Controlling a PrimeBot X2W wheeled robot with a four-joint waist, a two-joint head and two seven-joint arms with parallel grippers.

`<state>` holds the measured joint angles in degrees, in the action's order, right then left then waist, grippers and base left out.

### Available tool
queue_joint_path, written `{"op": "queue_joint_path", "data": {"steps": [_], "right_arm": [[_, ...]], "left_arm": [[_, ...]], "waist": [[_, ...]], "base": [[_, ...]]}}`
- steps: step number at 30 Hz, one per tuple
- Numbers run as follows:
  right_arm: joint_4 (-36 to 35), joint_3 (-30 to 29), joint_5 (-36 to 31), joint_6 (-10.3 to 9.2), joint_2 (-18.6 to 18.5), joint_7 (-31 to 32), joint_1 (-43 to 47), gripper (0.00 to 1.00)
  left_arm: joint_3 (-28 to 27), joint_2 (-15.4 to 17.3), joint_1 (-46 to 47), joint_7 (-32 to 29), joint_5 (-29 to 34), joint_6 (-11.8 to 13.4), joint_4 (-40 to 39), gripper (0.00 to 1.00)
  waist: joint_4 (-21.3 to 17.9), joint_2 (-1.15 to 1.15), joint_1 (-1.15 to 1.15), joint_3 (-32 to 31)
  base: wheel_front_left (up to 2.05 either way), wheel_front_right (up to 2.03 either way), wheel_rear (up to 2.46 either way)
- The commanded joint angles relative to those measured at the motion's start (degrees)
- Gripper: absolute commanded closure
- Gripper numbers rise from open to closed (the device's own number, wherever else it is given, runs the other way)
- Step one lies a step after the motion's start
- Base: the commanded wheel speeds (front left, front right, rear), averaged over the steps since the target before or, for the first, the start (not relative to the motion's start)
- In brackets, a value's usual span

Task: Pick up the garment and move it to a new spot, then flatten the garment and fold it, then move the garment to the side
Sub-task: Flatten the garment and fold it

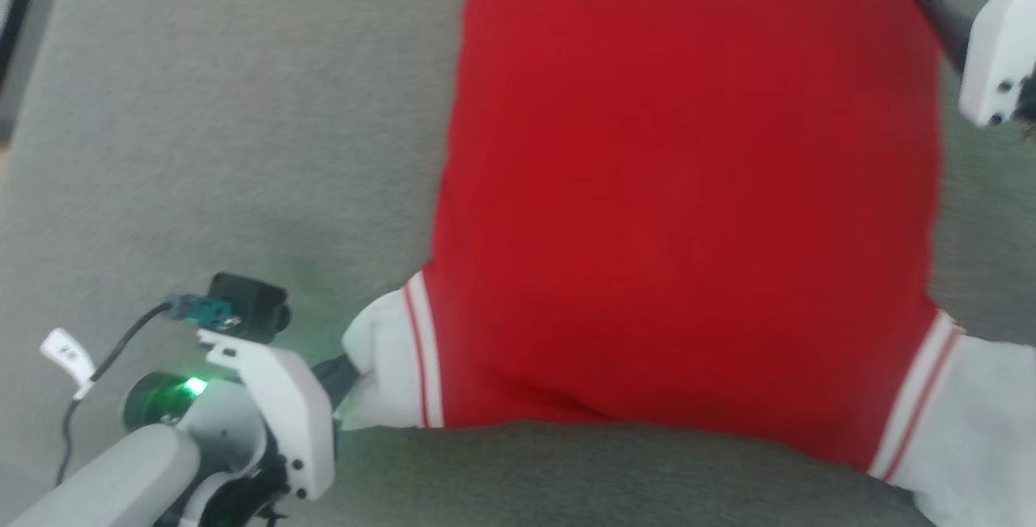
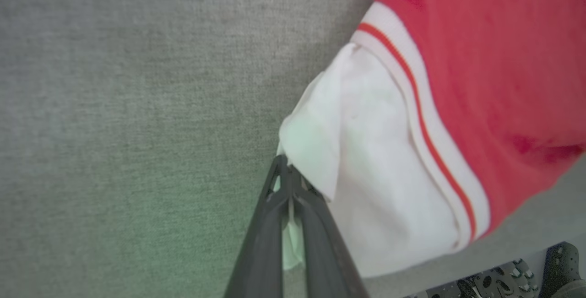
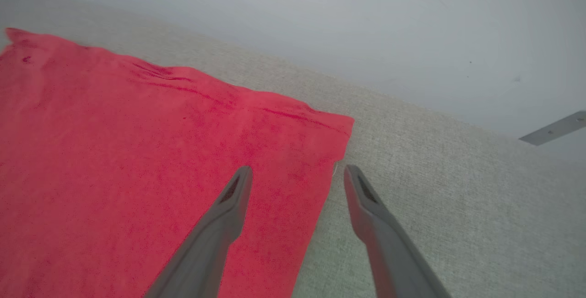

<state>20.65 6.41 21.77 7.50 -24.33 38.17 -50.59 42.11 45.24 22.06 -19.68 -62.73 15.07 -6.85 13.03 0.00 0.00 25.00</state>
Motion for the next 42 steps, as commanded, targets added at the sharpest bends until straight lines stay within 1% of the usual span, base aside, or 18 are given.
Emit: {"op": "queue_joint_path", "data": {"steps": [1,7,10,15,17,18,19,24,26,29,33,38,39,40,42], "right_arm": [[1.8,0.0,-0.4,-0.02,-0.3,0.4,-1.7,0.00],[16.9,0.9,-3.4,-0.02,-2.5,5.1,-10.4,0.00],[22.7,-0.5,-5.8,-0.02,-3.5,7.6,-13.1,0.00],[30.2,-2.8,-7.0,-0.01,-2.4,12.5,-13.1,0.00],[33.0,-3.3,-7.5,-0.01,-1.2,15.5,-12.0,0.00],[34.0,-3.1,-7.3,0.00,-0.7,17.0,-11.4,0.54],[34.4,-2.9,-7.1,0.01,-0.4,17.9,-11.0,1.00],[33.0,-3.7,-7.6,-0.04,-1.7,16.7,-12.3,1.00],[31.6,-2.9,-7.3,-0.04,-1.3,16.7,-12.6,1.00],[28.0,-0.5,-5.1,0.00,-0.5,16.8,-12.7,1.00],[21.4,4.2,-0.5,-0.01,-0.3,16.9,-10.8,1.00],[10.2,9.5,6.6,-0.01,-1.9,18.7,-5.3,1.00],[7.6,10.0,8.1,-0.01,-2.3,19.1,-3.8,1.00],[7.6,10.0,8.1,-0.01,-2.3,19.1,-3.8,1.00],[2.8,10.8,10.8,-0.02,-3.4,20.3,-0.6,1.00]], "left_arm": [[0.3,-0.6,0.9,-0.1,1.0,-0.4,0.5,1.00],[2.1,-4.7,3.6,0.2,1.3,-3.0,3.5,1.00],[2.6,-6.3,3.9,0.6,0.8,-4.0,5.1,1.00],[3.2,-7.7,4.1,1.2,0.6,-5.4,7.5,1.00],[3.1,-8.3,4.2,1.7,0.4,-5.8,8.2,1.00],[3.2,-8.4,4.2,1.7,0.4,-5.9,8.6,1.00],[3.3,-8.6,4.3,1.8,0.5,-6.1,8.9,1.00],[2.7,-8.9,5.3,2.8,1.1,-6.6,10.2,1.00],[2.5,-8.8,5.7,3.1,1.3,-6.7,10.4,1.00],[1.8,-7.8,5.8,3.5,1.5,-6.4,10.7,1.00],[0.9,-6.0,5.5,3.5,1.3,-5.9,10.3,1.00],[-0.1,-3.4,4.6,3.1,1.1,-5.0,9.3,1.00],[-0.3,-3.0,4.5,2.9,0.9,-4.9,9.0,1.00],[-0.3,-3.0,4.5,2.9,0.9,-4.9,9.0,1.00],[-0.6,-2.2,4.1,2.6,0.5,-4.6,8.5,1.00]], "waist": [[2.7,0.00,0.00,1.9],[7.1,0.00,0.00,4.2],[8.7,0.00,0.00,4.9],[10.2,0.00,0.00,5.6],[10.4,0.00,0.00,5.7],[10.4,0.00,0.00,5.9],[10.4,0.00,0.00,6.0],[9.3,0.00,0.00,6.0],[8.2,0.00,0.00,5.5],[5.8,0.00,0.00,4.3],[2.0,0.00,0.00,2.6],[-3.2,0.00,0.00,0.5],[-4.1,0.00,0.00,0.2],[-4.1,0.00,0.00,0.2],[-5.9,0.00,0.00,-0.3]], "base": [[0.00,0.00,0.00],[0.00,0.00,0.00],[0.00,0.00,0.00],[0.00,0.00,0.00],[0.00,0.00,0.00],[0.00,0.00,0.00],[0.00,0.00,0.00],[0.00,0.00,0.00],[0.00,0.00,0.00],[0.00,0.00,0.00],[0.00,0.00,0.00],[0.00,0.00,0.00],[0.00,0.00,0.00],[0.00,0.00,0.00],[0.00,0.00,0.00]]}}
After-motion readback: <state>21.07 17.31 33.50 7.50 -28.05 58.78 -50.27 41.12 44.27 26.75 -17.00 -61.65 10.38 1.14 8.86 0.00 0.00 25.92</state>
